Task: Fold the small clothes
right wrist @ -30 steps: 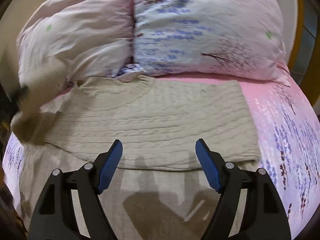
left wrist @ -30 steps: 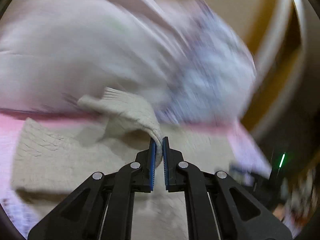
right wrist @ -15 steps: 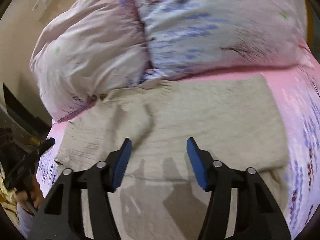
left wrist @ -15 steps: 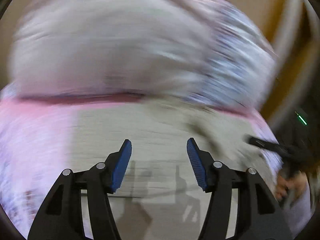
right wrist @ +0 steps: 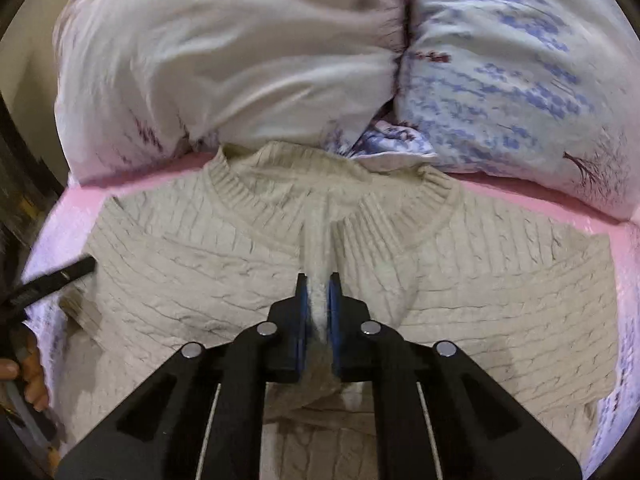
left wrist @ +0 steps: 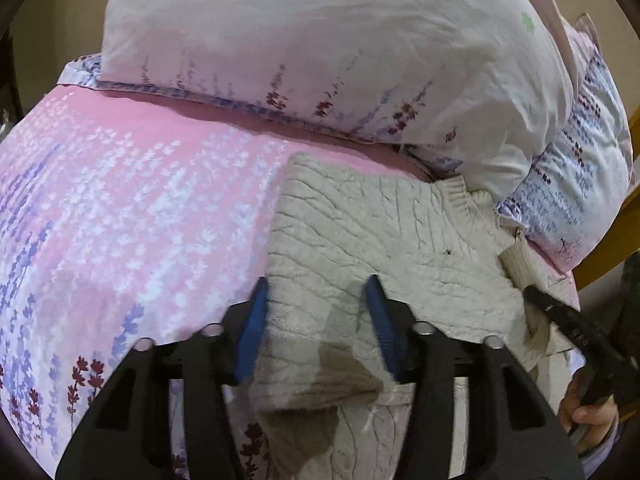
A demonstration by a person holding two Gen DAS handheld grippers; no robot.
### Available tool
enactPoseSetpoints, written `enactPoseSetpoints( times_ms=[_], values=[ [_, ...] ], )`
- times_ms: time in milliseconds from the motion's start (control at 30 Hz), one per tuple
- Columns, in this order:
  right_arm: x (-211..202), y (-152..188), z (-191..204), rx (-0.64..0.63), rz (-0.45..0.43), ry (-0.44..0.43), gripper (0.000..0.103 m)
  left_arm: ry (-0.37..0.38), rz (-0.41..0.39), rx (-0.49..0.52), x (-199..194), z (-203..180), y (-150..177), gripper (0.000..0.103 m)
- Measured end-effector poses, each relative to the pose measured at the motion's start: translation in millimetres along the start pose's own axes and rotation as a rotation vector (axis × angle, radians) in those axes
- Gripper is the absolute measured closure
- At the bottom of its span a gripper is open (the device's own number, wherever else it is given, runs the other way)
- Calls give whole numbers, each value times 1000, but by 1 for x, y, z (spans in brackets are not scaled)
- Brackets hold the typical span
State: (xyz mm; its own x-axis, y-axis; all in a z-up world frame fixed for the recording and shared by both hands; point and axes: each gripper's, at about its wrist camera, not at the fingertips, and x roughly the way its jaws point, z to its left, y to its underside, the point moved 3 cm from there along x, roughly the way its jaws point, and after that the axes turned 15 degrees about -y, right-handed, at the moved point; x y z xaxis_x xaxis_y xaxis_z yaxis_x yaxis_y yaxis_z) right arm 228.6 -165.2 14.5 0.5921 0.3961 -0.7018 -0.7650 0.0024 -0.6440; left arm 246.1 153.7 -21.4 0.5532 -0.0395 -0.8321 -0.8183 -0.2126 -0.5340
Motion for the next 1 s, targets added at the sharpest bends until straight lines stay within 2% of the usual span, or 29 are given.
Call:
enactPoseSetpoints(
  times_ms=[100,200,267,300,333,400,467,500,567,600,667,767,833,900,933,1000],
  values=[
    [-34,-8,-3,15,-111,-33,96,-1,-17,-13,0,2,1,65],
    [-78,-16,-3,34,-278,-125,97,9,-18,-46,-1,9,2,75],
    [-105,-9,-7,36,-392,-157,97,25,-16,-68,0,14,2,78],
    [-110,-1,-14,53,-406,-149,96,33,-15,-76,0,15,3,79],
    [-109,5,-22,75,-394,-138,96,44,-14,-85,0,16,4,79],
    [-84,27,-48,156,-264,-102,94,47,-15,-84,-1,17,5,79],
    [-64,45,-71,240,-153,-119,91,45,-16,-72,-2,16,7,79],
    [-60,51,-79,276,-131,-125,86,46,-15,-71,-3,17,8,79],
    [-62,54,-94,351,-139,-189,76,66,-3,-83,-3,19,7,78],
    [-65,51,-100,385,-154,-215,65,77,6,-96,-1,19,6,78],
    [-70,46,-108,418,-177,-231,59,103,24,-129,2,23,3,78],
    [-67,43,-120,459,-180,-231,61,121,29,-154,5,25,1,78],
    [-59,42,-128,485,-168,-234,70,121,29,-157,6,25,-1,78],
    [-55,43,-133,483,-157,-209,89,115,27,-146,6,22,-3,78],
    [-55,41,-132,471,-156,-209,96,110,23,-139,6,20,-3,83],
    [-67,36,-125,424,-203,-215,97,107,6,-129,4,18,-3,92]
  ],
)
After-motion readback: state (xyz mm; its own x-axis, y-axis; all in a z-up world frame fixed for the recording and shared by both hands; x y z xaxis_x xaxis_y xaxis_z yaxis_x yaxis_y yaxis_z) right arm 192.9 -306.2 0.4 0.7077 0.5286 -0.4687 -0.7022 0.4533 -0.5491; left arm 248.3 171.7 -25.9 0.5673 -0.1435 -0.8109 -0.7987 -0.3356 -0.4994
